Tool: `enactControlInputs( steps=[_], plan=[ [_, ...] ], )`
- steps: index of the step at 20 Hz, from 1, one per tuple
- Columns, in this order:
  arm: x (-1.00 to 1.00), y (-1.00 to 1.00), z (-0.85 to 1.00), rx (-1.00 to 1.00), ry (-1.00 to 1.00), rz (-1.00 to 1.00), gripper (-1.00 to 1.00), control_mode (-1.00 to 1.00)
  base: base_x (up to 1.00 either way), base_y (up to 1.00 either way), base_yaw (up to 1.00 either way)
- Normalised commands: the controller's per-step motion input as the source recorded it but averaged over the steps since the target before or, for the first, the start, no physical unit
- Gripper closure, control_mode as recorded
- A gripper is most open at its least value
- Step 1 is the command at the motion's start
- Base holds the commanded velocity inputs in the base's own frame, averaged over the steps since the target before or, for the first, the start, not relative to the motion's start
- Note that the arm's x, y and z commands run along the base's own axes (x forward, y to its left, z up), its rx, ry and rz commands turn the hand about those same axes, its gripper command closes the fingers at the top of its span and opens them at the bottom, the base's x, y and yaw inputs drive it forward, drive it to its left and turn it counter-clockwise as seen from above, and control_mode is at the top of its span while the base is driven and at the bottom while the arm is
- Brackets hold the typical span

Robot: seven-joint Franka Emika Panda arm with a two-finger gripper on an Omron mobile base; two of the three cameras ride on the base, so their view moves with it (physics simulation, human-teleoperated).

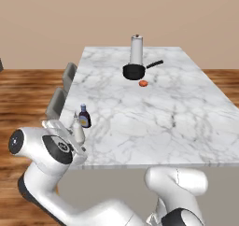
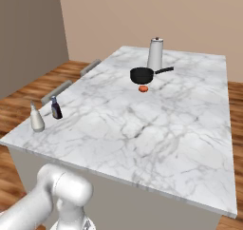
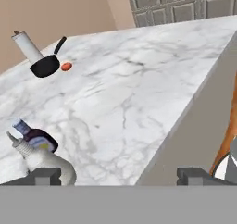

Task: Move the condiment bottle and oil and vinegar bottle from the cabinet to the dining counter.

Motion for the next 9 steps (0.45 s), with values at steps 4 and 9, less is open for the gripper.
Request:
enactControlInputs(
  steps=[4, 9],
  plan=[
    [-0.63, -0.37, 0.0, 0.24, 0.3, 0.0, -1.0, -1.0, 0.0, 0.0, 0.0],
    [-0.53, -0.46, 0.0, 0.26, 0.3, 0.0, -1.0, -1.0, 0.0, 0.0, 0.0]
  ],
)
